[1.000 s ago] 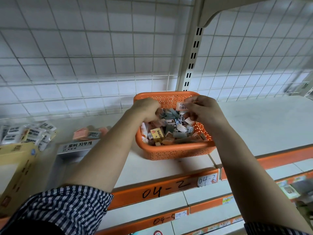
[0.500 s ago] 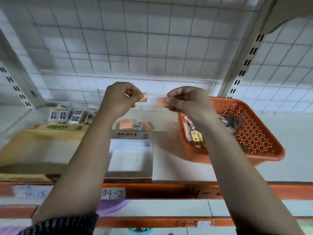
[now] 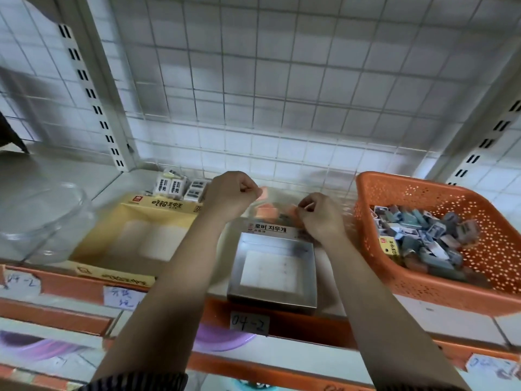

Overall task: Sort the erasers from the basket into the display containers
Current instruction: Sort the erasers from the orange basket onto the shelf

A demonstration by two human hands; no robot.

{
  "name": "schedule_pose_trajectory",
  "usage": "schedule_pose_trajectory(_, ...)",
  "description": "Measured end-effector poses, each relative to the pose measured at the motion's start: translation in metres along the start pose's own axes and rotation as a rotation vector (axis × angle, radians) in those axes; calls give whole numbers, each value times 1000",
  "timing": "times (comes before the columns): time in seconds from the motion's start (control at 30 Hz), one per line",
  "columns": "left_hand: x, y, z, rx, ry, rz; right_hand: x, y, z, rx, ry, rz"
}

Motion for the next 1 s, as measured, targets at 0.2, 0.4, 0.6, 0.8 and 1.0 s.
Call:
schedule_pose_trajectory(0.2,23,-22,-29,24,112,-6,-11,19,21,-66,-83,137)
schedule_pose_trajectory(0.4,47,-14,-77,291,239,5,-34,68,67,46,-188,299)
schedule_pose_trajectory(0.6,53,-18,-89,419,258,-32,-43,54,133,82,-323,307)
schedule_pose_trajectory(0.8,27,-107,-91,80,200,-277,-38,-1,185,-56,-129,180)
schedule_pose_trajectory(1.0,-30,-180,-137,-27,305,-475,-52,-58,178,-265,352,72)
Point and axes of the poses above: each hand's wrist, its own x-axis towards the middle knuckle, its own z-axis out of the back of the hand, y = z × x, the point moved 10 cm from there along x, towards the middle knuckle, and after that the axes turned 9 degrees about z, right-handed, at the moved point
